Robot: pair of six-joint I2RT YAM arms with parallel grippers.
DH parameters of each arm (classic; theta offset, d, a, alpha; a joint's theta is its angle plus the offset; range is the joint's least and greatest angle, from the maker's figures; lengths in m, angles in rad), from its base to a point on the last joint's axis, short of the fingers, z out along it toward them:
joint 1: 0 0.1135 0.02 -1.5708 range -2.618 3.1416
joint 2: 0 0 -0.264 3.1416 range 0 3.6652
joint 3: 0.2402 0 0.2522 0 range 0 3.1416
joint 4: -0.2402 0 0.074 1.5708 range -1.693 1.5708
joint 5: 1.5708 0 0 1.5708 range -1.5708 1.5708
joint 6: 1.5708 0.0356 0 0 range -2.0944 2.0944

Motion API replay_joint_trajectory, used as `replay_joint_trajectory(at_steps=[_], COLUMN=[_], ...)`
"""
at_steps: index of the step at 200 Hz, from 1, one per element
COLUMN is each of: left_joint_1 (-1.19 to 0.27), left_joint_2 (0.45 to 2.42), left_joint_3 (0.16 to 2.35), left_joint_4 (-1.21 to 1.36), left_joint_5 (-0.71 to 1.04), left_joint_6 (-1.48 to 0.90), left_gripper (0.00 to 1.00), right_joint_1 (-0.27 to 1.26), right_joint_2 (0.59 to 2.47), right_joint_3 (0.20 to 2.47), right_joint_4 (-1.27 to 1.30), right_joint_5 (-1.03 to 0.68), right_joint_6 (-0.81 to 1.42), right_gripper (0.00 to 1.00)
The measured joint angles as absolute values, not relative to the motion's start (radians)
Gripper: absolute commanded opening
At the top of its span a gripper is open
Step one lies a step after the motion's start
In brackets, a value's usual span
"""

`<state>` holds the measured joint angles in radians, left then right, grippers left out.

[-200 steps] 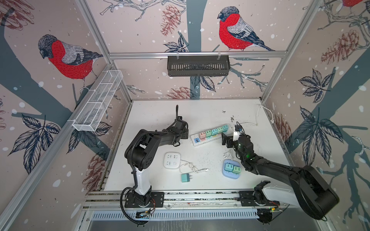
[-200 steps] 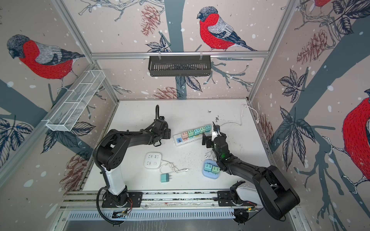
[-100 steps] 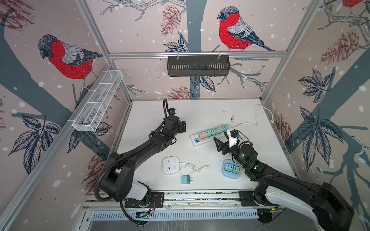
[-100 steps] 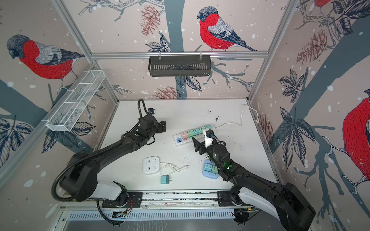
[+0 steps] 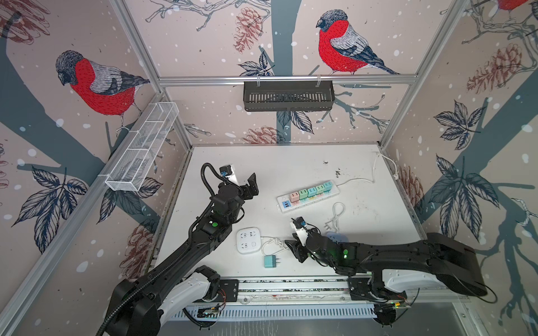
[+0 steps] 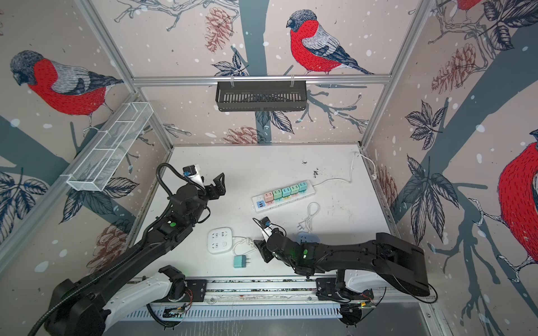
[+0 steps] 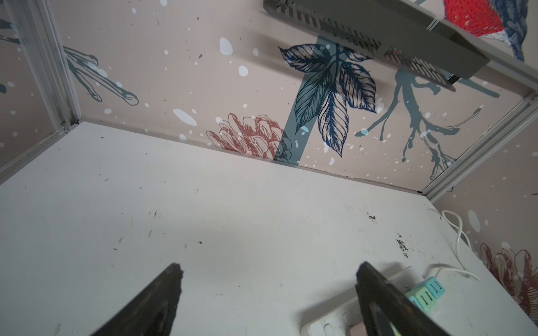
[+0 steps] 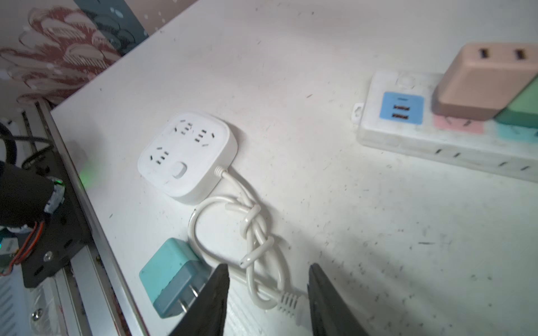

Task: Insert the plug
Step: 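Reach the right gripper across toward the loose teal adapter while the left arm lifts aside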

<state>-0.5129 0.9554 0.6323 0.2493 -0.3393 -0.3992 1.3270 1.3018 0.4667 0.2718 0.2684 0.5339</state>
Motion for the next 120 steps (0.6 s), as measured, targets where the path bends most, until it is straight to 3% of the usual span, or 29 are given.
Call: replay_joint_trajectory(at_steps=[120], left_joint_1=[-0.513], left_joint_2=[0.789], left_joint_3=[0.599], left_joint_4=[0.227], left_joint_5=[-0.343], left_joint_6=[-0.399], left_gripper=[0.94], right_joint_1=[1.351], right_joint_2=[1.536], right_joint_3=[0.537], right_joint_4=[0.210], right_joint_5=[0.237], right_joint_6=[0.650], right_gripper=[0.31])
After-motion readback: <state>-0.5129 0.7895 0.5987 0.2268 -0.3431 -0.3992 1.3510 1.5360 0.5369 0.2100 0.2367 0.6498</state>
